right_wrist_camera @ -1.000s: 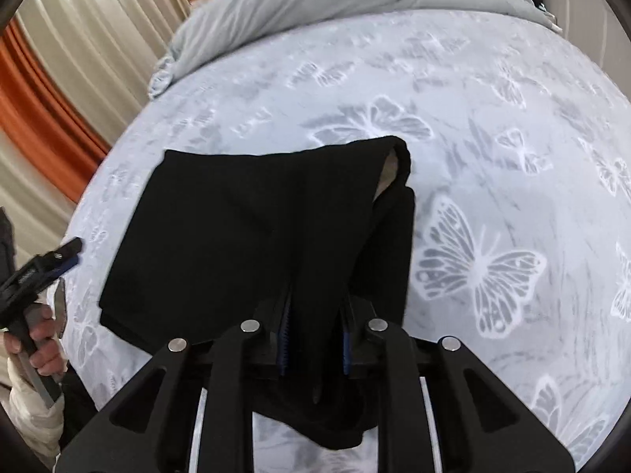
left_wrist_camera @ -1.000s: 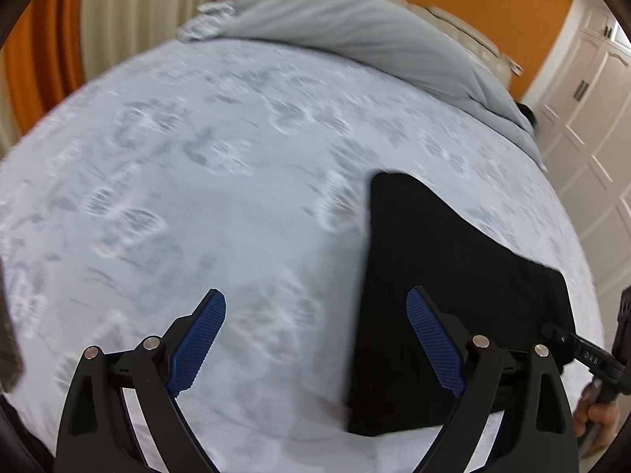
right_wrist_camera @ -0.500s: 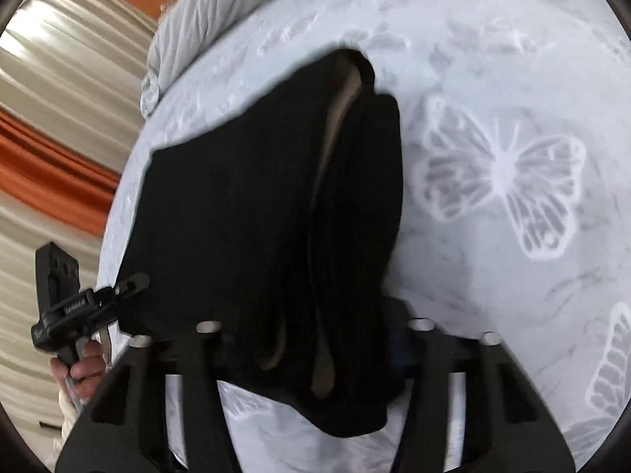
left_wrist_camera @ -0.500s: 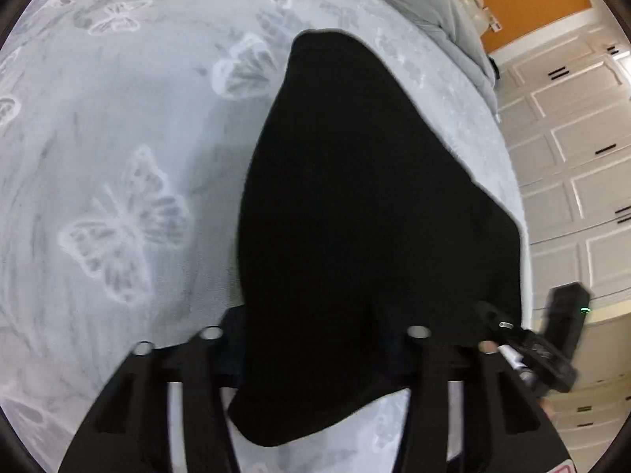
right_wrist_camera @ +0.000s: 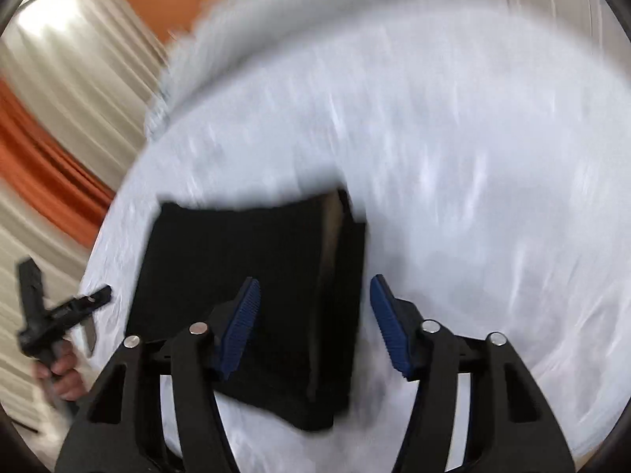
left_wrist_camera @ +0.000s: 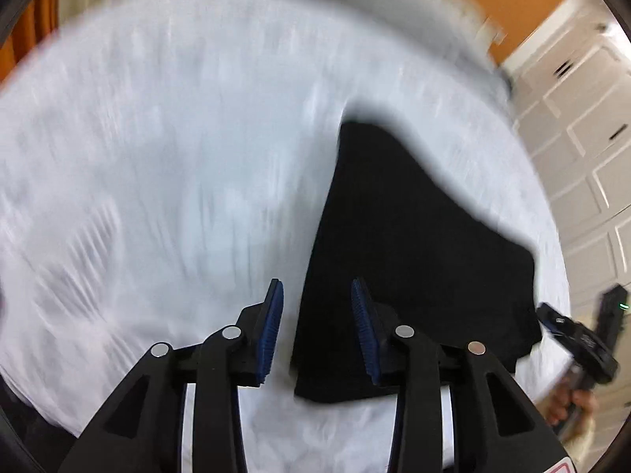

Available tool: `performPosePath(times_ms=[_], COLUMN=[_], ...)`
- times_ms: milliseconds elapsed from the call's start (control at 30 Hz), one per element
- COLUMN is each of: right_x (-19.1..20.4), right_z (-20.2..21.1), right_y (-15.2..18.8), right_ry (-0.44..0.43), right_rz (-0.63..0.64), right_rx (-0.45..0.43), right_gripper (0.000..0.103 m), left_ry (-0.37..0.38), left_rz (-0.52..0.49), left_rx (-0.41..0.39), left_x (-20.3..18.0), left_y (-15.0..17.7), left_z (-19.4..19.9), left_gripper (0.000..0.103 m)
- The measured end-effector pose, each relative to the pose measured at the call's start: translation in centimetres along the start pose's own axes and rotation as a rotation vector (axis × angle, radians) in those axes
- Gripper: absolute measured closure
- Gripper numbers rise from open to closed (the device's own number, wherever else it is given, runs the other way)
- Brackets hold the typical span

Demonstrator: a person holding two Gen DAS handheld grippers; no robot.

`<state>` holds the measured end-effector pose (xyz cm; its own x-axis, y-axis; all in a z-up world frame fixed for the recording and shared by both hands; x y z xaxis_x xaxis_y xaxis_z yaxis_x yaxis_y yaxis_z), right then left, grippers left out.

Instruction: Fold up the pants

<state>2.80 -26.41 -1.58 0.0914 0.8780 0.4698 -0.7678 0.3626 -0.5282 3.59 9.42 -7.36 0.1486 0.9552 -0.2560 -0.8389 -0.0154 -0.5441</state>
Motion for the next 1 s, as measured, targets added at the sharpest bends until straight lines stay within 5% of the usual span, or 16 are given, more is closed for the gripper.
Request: performPosePath(times_ms=[67, 167, 233, 333, 400, 433, 533, 667, 833, 1000], right_x=[2.5, 7.2, 8.6, 3.4, 1.6, 1.6, 4.3, -0.1, 0.9, 0.0], right_z=[-0.2, -3.1, -5.1, -10.1, -11.0, -10.0, -5.9, -9.0, -5.0, -3.4], right_y=[-0.6, -0.2, 0.4, 0.6, 0.0, -0.4, -0.7, 0.9, 0.4, 2.2], right_ry=[-0.058, -0.083, -0.051, 0.192, 0.101, 0.089, 0.062, 0.239, 0.150, 0.097], right_rz=[0.041, 0.143, 0.205, 0.201, 0.036, 0.003, 0.164, 0.150, 0.123, 0.059], right_rx=[-0.002, 0.034, 0.043, 0.093, 0.111, 0.108, 0.007, 0.102, 0.042, 0.103], right_gripper=[0.082, 0.087, 0.087, 0.096, 0.101, 0.096, 0.094, 0.094, 0.090, 0.090], left_ry=[-0.059, -0.012, 0.003, -0.074, -0.113, -0.130, -0.146, -0.207, -0.215, -0.284], left_rz=[-0.049, -0.137, -0.155, -0.137, -0.078, -0.058, -0.087, -0.148, -0.185, -0.252], left_rx=[-0.125, -0.181, -0.150, 0.024, 0.085, 0.063, 0.030, -0.043, -0.022, -0.044], left_x=[-1.5, -6.0, -7.2, -6.2, -3.9, -3.6, -4.4, -4.6, -5.0, -5.0], left_y=[-2.2, -4.9, -5.3, -4.9, -4.3, -4.7, -5.7, -4.9, -3.3, -2.0], left_z=[2.0, 1.2, -0.9, -8.2, -11.8, -11.6, -9.8, -6.5, -4.9, -3.7], left_gripper=[0.046, 0.040, 0.040, 0.040, 0.037, 0.038, 0.039, 0.039, 0.039, 0.039])
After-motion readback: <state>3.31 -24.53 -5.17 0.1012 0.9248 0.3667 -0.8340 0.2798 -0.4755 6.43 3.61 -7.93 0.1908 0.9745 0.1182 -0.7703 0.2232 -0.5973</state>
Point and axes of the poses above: each gripper's, at about its wrist camera, not at the fingertips, and z roughly against the way its jaws point, x to its left, y to its underside, the point moved 8 cm from there along -z, roughly the way its jaws point, and after that the axes turned 10 degrees about -z, right-handed, at the moved point
